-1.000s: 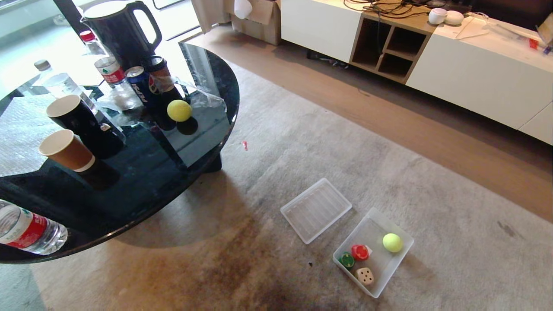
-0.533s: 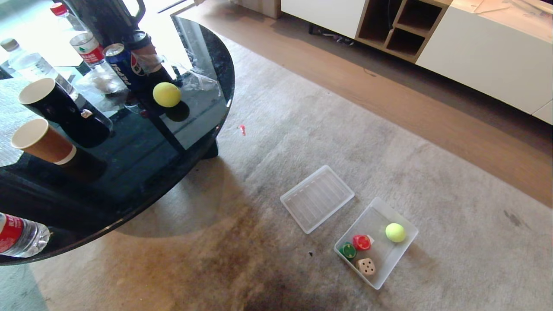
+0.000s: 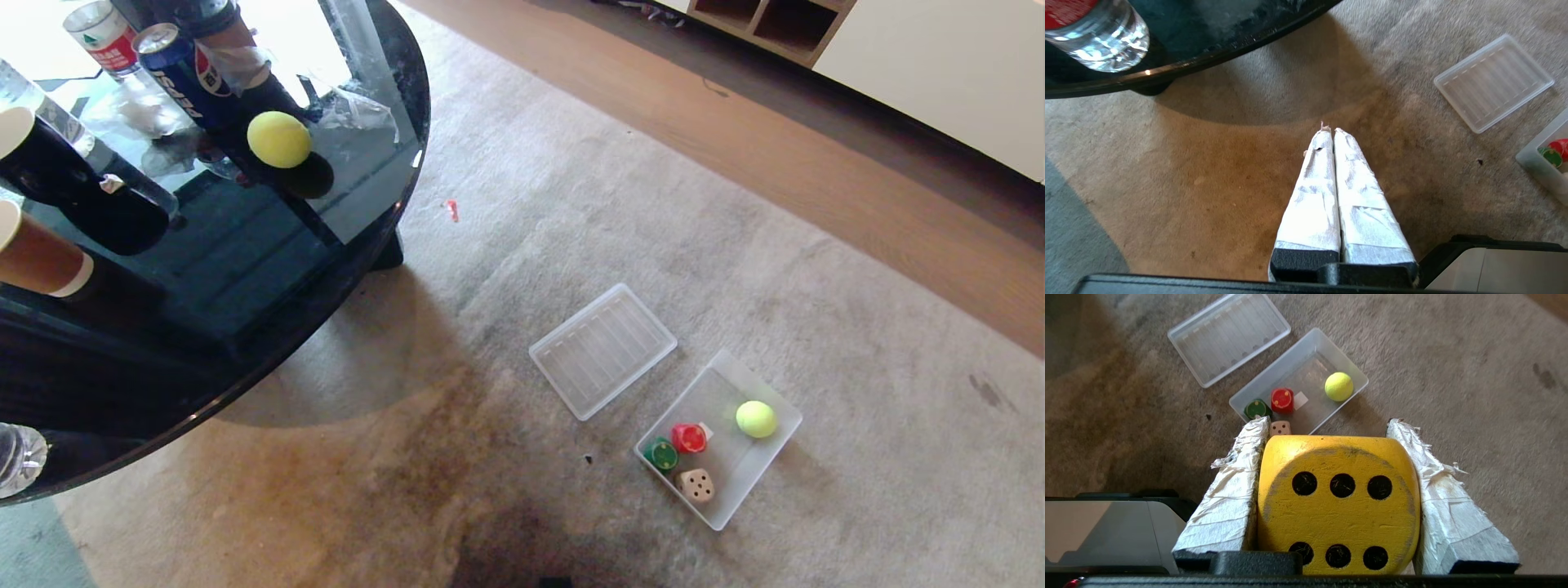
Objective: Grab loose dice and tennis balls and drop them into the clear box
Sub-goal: Put the toys in the box
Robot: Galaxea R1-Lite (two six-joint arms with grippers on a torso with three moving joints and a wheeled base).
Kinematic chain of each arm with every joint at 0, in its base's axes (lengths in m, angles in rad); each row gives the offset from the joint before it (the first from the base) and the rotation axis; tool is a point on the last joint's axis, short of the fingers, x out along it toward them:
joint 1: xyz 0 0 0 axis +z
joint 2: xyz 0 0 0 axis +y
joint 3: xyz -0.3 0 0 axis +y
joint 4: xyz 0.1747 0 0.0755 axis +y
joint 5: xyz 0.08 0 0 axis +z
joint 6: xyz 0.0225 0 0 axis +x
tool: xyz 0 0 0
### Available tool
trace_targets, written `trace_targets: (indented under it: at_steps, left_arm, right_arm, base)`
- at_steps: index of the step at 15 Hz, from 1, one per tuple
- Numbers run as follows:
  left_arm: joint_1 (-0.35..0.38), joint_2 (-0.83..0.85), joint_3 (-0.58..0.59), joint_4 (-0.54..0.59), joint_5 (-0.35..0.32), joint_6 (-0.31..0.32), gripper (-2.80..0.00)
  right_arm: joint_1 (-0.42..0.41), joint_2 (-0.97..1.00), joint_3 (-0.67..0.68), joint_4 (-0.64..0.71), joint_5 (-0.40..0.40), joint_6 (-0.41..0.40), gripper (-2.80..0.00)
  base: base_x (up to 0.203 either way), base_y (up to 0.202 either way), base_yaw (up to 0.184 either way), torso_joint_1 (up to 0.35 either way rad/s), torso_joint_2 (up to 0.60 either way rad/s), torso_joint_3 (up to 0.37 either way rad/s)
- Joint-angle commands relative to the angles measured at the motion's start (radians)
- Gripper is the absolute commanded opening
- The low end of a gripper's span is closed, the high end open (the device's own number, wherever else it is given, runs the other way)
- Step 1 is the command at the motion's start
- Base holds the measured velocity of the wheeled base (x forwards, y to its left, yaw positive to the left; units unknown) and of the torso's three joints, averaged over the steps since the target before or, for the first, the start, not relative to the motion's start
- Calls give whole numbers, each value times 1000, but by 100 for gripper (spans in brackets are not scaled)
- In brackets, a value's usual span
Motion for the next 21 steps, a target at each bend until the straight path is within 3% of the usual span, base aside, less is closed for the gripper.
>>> trace_targets:
  at_steps: [1, 21]
  left_arm:
    - [0, 0, 2, 0, 0, -1, -280]
    - [0, 0, 2, 1, 0, -1, -280]
  right_arm:
    - [-1, 0, 0, 1, 0, 0, -280]
    - [-1, 0, 0, 1, 0, 0, -280]
  base:
    - [0, 0, 0, 5, 5, -201]
    - [0, 0, 0, 1, 2, -197]
